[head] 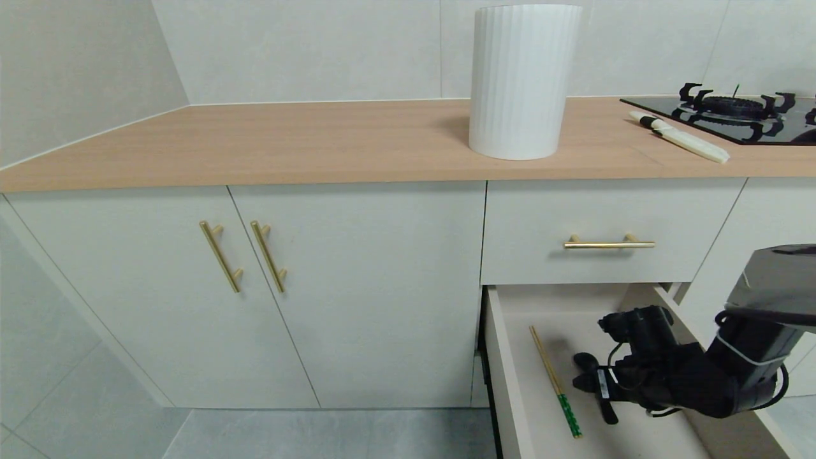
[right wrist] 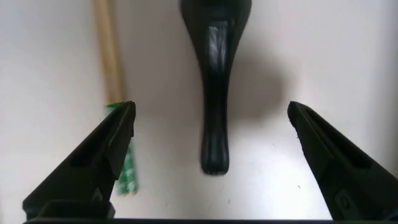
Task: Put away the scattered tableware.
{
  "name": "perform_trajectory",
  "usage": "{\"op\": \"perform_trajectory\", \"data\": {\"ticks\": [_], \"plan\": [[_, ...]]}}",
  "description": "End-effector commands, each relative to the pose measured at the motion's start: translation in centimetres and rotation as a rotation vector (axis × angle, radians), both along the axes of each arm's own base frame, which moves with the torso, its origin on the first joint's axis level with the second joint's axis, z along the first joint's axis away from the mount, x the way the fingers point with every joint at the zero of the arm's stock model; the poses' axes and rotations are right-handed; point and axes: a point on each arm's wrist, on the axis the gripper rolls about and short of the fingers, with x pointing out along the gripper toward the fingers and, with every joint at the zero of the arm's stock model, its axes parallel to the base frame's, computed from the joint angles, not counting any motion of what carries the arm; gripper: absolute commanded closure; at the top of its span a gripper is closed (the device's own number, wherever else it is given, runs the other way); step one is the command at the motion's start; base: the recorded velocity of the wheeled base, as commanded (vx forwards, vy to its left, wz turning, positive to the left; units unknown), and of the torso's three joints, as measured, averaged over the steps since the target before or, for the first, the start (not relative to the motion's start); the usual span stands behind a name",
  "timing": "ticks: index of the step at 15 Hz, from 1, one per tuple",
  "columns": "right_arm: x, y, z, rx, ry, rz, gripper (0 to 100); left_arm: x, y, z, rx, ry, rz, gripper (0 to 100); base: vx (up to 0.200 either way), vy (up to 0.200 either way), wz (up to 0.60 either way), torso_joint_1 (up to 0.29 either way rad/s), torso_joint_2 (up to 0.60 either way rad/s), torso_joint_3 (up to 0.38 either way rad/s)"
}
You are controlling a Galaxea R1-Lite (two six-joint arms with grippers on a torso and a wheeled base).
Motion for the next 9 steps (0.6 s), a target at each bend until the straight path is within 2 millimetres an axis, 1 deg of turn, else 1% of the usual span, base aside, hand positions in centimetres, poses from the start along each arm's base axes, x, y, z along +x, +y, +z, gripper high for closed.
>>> {"op": "perform_trajectory", "data": {"ticks": [1,4,5,6,7,8,9], "plan": [[-1.3,-0.2,4.8,0.039,-0.120,0.022,0,0.0,0.0,0.0,0.000,0.001,0.000,0,0.000,0.000,0.00,0.000,0.00,0.000],[-3.1,-0.6,9.3,0.054,-0.184,0.032,0,0.0,0.0,0.0,0.000,0.001,0.000,0,0.000,0.000,0.00,0.000,0.00,0.000],[-4.4,-0.7,11.5,0.083,-0.198,0.058,0,0.0,0.0,0.0,0.000,0.001,0.000,0,0.000,0.000,0.00,0.000,0.00,0.000],[-5.2,-0.8,12.9,0.104,-0.206,0.078,0,0.0,0.0,0.0,0.000,0.001,0.000,0,0.000,0.000,0.00,0.000,0.00,0.000],[-6.7,-1.0,14.9,0.108,-0.201,0.111,0,0.0,0.0,0.0,0.001,0.001,0.000,0,0.000,0.000,0.00,0.000,0.00,0.000],[-8.0,-1.0,16.3,0.101,-0.186,0.145,0,0.0,0.0,0.0,0.000,0.001,0.000,0,0.000,0.000,0.00,0.000,0.00,0.000],[-8.8,-0.9,17.1,0.100,-0.178,0.164,0,0.0,0.0,0.0,0.000,0.000,0.000,0,0.000,0.000,0.00,0.000,0.00,0.000]]}}
